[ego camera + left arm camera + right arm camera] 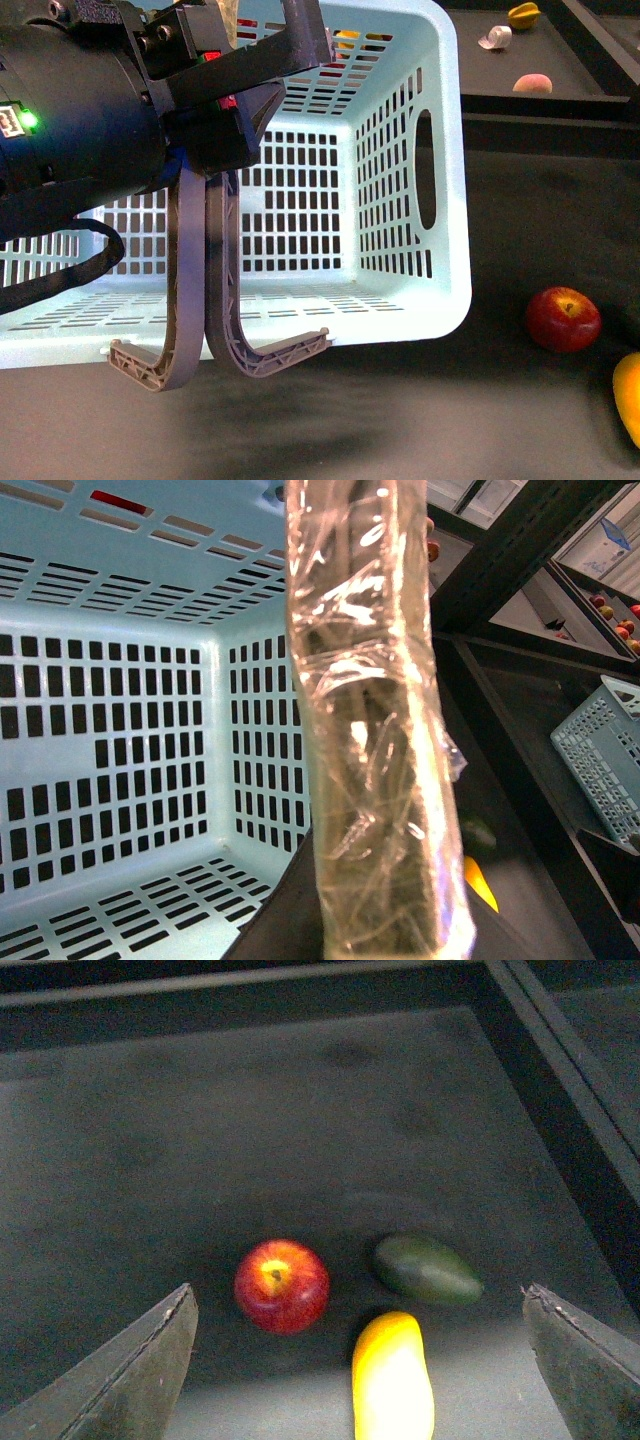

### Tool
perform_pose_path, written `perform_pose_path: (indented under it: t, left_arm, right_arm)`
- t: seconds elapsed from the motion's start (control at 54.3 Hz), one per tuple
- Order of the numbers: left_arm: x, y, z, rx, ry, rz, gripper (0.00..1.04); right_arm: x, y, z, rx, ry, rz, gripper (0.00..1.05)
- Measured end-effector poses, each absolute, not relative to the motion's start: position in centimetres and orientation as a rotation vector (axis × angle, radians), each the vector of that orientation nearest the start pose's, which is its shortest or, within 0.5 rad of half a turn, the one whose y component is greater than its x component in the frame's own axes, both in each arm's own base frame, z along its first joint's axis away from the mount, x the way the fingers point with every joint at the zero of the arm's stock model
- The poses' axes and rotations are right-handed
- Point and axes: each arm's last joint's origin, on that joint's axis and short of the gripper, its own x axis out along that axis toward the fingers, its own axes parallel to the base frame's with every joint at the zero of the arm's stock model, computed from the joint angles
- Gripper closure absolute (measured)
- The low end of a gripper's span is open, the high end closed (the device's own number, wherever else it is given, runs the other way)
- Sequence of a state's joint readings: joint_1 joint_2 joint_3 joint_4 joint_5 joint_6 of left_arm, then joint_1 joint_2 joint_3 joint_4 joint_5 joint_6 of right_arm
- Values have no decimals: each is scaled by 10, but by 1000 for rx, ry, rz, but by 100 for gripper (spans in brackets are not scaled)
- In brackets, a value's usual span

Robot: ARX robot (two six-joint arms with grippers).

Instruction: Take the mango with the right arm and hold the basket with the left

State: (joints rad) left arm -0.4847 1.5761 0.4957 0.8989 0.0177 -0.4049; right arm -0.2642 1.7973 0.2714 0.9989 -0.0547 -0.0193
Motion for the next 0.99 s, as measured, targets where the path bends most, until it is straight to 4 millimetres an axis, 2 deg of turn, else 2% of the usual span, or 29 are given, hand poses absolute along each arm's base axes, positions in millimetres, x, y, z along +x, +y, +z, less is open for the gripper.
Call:
perform_pose_path:
  t: [0.24,0.424,0.755,0.995]
  left_arm:
    - [252,-133,162,-353,277,-457,96]
    - [252,-133,162,-353,277,-457,96]
    - [252,-133,162,-353,277,-457,96]
    - [252,-133,162,-353,277,-457,96]
  right_arm:
    - [246,-70,23,94,616,-245,8]
    - [254,-74,-12,130,695,-278,8]
    - [257,-84,-50,171,785,-342,8]
    - [261,-89,-68,176,815,-363,8]
